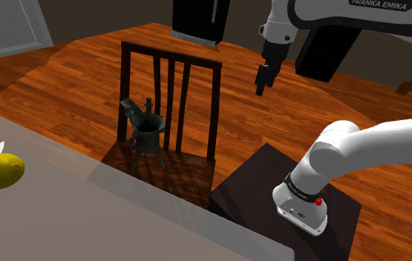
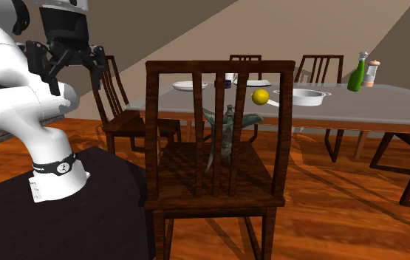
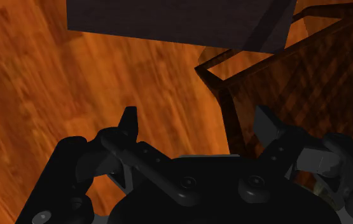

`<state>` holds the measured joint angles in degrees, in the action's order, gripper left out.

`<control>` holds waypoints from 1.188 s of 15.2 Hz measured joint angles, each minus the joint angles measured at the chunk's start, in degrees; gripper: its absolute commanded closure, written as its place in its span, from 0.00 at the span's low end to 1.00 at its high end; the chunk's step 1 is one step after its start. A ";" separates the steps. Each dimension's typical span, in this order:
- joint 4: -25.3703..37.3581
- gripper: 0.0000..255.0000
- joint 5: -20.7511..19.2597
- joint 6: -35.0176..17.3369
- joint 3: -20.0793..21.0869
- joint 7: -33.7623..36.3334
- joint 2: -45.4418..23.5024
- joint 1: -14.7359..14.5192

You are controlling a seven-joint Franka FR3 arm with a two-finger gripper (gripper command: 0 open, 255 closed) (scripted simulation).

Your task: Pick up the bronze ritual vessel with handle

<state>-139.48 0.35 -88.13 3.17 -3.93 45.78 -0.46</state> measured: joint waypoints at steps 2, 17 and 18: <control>-0.24 0.00 0.43 -0.65 0.44 0.47 -0.20 -0.22; 1.95 0.00 7.28 -10.78 13.95 15.21 -16.81 -5.70; 3.05 0.00 7.97 -10.95 14.99 16.47 -18.77 -5.74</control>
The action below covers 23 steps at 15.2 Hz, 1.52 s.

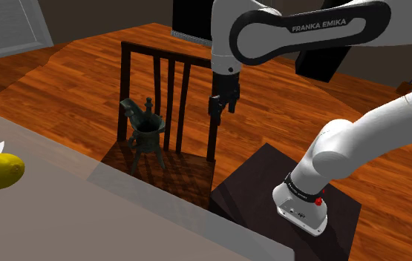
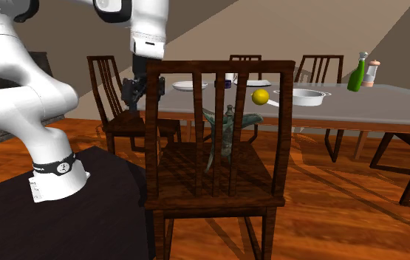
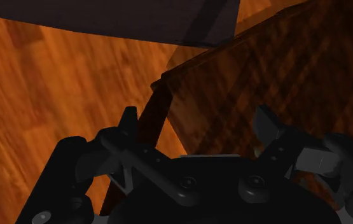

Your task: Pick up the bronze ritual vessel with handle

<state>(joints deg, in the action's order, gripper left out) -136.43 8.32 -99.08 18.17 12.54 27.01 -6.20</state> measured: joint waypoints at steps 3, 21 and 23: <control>2.36 0.00 -0.03 -12.15 3.20 2.08 -6.64 0.53; 23.92 0.00 -18.46 -32.31 13.45 25.27 -36.52 -3.41; 23.36 0.00 -19.17 -33.54 13.29 25.79 -37.31 -3.57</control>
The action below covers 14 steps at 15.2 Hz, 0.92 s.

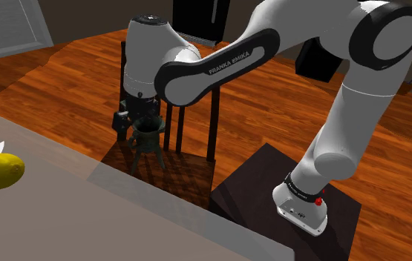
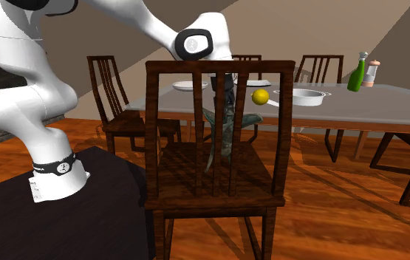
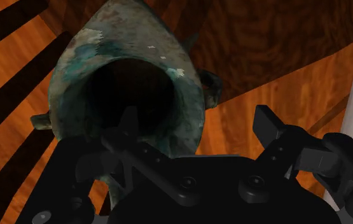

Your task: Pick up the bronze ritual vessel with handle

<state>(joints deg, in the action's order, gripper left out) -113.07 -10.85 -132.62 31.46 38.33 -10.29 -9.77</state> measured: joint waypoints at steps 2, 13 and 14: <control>-0.62 0.00 -0.67 -1.23 -0.20 0.43 -0.73 -0.11; -1.16 1.00 -1.43 -2.44 -0.33 1.21 -1.34 -0.42; -1.17 1.00 -1.39 -2.43 -0.33 1.15 -1.33 -0.39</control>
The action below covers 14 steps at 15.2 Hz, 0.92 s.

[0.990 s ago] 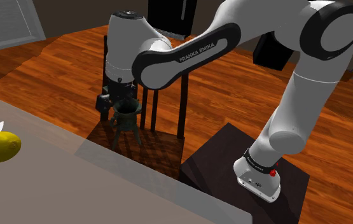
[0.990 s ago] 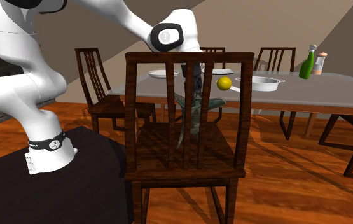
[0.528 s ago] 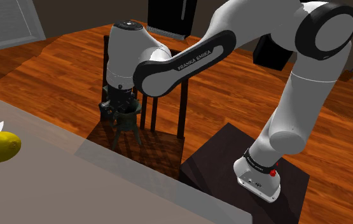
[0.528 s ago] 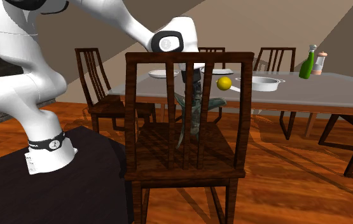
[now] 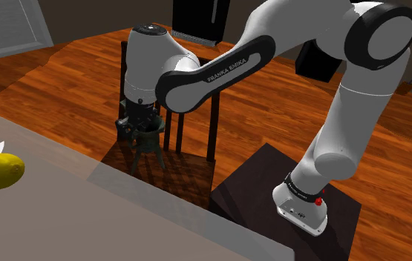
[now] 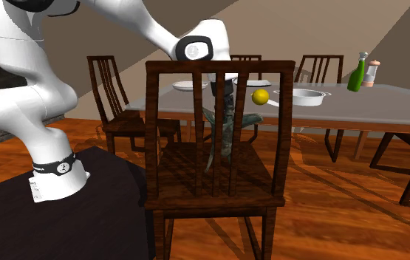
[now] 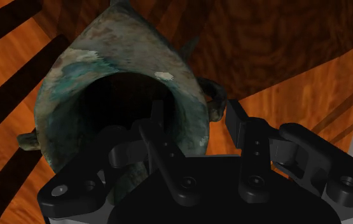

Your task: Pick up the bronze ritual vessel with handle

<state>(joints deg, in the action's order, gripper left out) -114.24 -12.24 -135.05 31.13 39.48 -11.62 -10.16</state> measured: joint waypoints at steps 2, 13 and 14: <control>0.24 1.00 0.54 0.83 0.15 -0.40 0.51 0.14; 4.58 1.00 3.77 7.98 0.85 -2.89 3.93 0.83; 5.43 1.00 3.88 8.87 0.91 -2.96 4.00 0.79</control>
<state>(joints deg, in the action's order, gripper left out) -108.82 -8.35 -126.18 32.04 36.51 -7.62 -9.37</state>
